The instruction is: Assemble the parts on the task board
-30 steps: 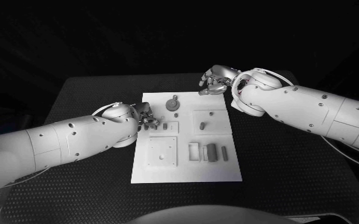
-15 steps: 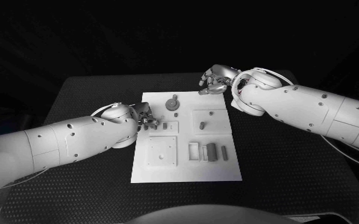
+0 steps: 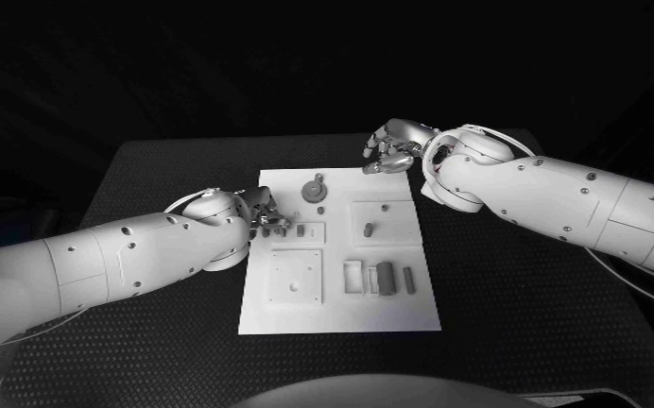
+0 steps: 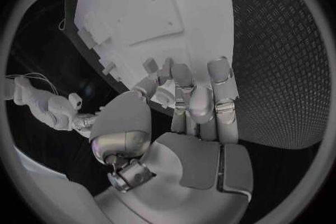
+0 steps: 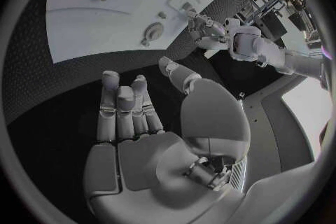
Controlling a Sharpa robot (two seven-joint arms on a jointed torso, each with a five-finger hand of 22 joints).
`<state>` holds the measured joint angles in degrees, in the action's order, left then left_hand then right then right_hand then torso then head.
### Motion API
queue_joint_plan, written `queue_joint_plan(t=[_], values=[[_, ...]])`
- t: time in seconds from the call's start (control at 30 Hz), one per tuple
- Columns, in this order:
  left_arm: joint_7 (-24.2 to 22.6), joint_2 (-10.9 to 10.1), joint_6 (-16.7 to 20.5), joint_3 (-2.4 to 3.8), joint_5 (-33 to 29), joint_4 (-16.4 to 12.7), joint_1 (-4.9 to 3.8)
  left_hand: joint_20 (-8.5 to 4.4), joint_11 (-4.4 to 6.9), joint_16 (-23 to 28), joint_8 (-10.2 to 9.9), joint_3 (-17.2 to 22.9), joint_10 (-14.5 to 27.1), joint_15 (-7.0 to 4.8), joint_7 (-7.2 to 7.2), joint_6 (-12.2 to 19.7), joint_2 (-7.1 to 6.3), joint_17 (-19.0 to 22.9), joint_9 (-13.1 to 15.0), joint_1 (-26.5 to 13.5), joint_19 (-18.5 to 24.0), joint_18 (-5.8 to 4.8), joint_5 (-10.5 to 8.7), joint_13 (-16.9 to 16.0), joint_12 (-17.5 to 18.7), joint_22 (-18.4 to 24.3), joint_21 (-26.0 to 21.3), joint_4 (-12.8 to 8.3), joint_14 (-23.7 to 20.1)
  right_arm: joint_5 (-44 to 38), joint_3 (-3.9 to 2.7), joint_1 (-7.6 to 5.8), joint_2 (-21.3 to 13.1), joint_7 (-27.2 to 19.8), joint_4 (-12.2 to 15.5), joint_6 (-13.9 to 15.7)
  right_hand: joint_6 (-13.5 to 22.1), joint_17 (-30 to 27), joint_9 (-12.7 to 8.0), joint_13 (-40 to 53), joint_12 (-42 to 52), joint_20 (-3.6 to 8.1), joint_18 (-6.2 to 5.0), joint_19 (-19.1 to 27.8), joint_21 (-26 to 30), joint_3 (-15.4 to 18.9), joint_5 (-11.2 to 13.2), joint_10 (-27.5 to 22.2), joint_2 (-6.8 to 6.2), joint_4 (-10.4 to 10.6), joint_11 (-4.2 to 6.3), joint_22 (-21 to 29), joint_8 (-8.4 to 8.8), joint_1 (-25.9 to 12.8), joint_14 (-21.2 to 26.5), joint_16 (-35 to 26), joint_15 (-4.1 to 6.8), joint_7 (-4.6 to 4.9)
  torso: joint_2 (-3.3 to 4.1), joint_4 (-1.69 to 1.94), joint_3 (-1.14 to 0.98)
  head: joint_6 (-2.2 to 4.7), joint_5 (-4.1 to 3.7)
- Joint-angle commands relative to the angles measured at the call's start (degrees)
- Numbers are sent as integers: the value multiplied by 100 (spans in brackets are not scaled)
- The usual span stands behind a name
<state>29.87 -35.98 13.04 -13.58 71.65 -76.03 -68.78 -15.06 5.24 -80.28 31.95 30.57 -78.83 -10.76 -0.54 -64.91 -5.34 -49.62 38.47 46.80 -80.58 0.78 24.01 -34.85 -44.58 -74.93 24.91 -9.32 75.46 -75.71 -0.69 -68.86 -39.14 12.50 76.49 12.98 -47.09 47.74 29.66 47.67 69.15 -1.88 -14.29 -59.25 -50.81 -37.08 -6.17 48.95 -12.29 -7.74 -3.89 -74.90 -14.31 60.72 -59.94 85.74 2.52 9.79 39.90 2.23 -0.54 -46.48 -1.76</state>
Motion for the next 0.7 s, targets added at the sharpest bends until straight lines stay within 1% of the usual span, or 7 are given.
queue_joint_plan(t=[0.03,0.13,0.3,0.47,0.6,0.7], values=[[-123,5,63,3,-117,-4,0,-19,-1,36,-35,-75,66,-47,1,35,-149,15,-25,-145,11,-35,-44,12,-38,-104,-41,85,-78,-5,-2,1,-3,-15,5,-55,5,-8,-7,-8,34,16,-71,6,28,13,19,-49,31,31,7,-92,-19,-15,32,28,-20,37,0,-3,-1,-4,-2],[-132,1,53,3,-169,-2,0,-23,2,40,-34,-90,75,-51,2,43,-240,25,-40,-183,14,-30,-59,20,-43,-101,-53,156,-79,-5,-2,2,-3,-14,4,-56,6,-9,-7,-8,35,16,-71,6,29,13,19,-49,30,31,7,-92,-19,-14,32,28,-20,37,0,-1,-2,-6,-5],[-147,-1,39,3,-218,3,0,-26,2,45,-35,-89,83,-52,0,51,-298,32,-49,-187,15,-27,-65,26,-46,-101,-59,191,-83,-5,-2,3,-3,-12,2,-54,9,-9,-9,-9,35,16,-71,6,29,12,18,-49,31,32,7,-92,-18,-14,32,27,-20,38,0,-1,0,-7,-6],[-157,0,-11,3,-281,17,0,-31,2,48,-42,-75,93,-53,-5,74,-320,39,-62,-136,15,-22,-67,31,-51,-102,-65,183,-83,-3,-2,4,-3,-13,3,-60,11,-10,-10,-10,35,16,-71,6,29,11,18,-50,32,34,6,-92,-18,-14,32,27,-20,38,0,0,0,-12,-7],[-161,0,-49,3,-286,22,0,-31,-3,47,-47,-72,102,-49,-12,95,-307,47,-80,-21,15,-22,-69,35,-66,-106,-70,108,-82,1,-2,4,-3,-13,1,-66,12,-10,-11,-10,36,16,-71,5,29,11,18,-50,33,36,6,-92,-18,-15,32,27,-21,38,0,-1,-1,-11,-9],[-160,0,-66,3,-287,21,0,-28,-9,43,-42,-97,112,-42,-18,103,-241,56,-104,137,15,-26,-36,44,-85,-109,-76,-50,-82,5,-2,5,-4,-14,0,-70,12,-10,-11,-10,36,16,-71,5,29,11,18,-50,34,37,6,-92,-19,-15,32,27,-21,39,0,-3,1,-14,-8]])
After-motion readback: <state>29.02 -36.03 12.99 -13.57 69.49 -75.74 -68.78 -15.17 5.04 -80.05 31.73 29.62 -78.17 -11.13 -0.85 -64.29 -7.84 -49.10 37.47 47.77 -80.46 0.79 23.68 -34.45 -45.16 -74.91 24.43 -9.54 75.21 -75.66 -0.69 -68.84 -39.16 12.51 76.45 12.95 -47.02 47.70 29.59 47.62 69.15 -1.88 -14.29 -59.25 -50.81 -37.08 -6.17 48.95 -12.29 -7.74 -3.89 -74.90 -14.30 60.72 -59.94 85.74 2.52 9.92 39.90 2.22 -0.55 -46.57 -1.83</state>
